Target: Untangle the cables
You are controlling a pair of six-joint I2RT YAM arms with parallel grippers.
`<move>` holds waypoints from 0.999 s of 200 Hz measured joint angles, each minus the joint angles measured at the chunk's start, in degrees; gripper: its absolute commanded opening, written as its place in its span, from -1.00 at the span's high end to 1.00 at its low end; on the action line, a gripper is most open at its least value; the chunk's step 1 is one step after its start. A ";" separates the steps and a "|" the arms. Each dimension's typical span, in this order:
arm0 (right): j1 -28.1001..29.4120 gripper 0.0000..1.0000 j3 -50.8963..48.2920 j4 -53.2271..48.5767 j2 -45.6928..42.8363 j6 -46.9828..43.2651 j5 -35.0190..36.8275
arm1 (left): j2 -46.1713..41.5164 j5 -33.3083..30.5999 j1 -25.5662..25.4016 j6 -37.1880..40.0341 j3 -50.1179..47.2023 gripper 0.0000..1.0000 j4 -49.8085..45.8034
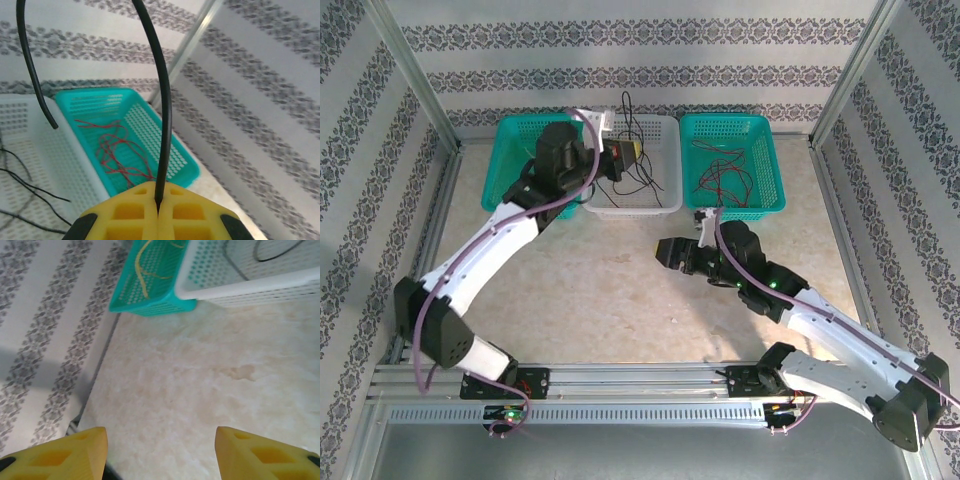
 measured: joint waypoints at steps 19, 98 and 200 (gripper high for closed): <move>-1.22 -0.18 -1.73 -2.36 -1.86 0.00 1.36 | 6.62 -3.02 0.63 2.08 7.30 1.00 -4.81; -7.93 -0.22 -3.02 -10.54 -8.57 -1.18 5.03 | 26.18 -10.01 0.76 8.07 23.45 -0.59 -18.29; -8.63 -0.97 2.29 -17.59 -18.34 -10.97 23.32 | 6.25 -13.79 0.76 8.55 3.63 -0.99 -14.49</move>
